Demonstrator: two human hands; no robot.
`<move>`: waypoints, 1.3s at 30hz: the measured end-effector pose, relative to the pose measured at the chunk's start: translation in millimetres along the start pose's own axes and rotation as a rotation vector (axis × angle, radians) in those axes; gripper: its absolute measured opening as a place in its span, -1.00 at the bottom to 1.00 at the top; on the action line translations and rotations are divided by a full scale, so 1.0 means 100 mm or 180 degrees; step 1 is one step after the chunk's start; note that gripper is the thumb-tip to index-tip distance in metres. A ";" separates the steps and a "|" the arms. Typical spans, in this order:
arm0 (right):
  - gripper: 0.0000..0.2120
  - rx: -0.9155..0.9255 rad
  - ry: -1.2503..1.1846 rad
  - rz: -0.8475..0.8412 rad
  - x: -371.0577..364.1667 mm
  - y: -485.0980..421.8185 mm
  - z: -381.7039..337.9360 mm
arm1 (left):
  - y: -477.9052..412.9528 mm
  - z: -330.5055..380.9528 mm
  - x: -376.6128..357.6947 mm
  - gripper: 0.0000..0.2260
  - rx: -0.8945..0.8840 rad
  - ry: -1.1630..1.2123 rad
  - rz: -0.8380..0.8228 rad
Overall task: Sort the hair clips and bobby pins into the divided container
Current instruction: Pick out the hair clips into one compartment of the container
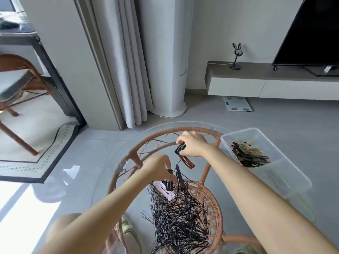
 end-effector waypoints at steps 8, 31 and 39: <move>-0.67 -0.0786 -0.0762 0.0038 -0.13 0.23 0.38 | -0.03 -0.02 0.02 -0.75 0.0138 0.0235 -0.0033; -0.73 -0.1300 -0.1715 0.0859 -0.10 1.13 0.35 | 0.14 0.62 0.41 -0.93 -0.0062 0.2635 0.0434; -0.82 -0.2294 -0.1476 0.1992 0.61 1.86 1.42 | -0.14 1.53 0.19 -0.93 -0.0284 0.2698 0.0115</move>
Point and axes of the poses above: each hand's wrist, its own y-axis away from the middle knuckle, its own x-axis out of the back of the hand, z = x × y, the point moved 8 cm from there along -y, towards the middle knuckle, and after that the axes turned 15 degrees about y, right-handed, at the moved point
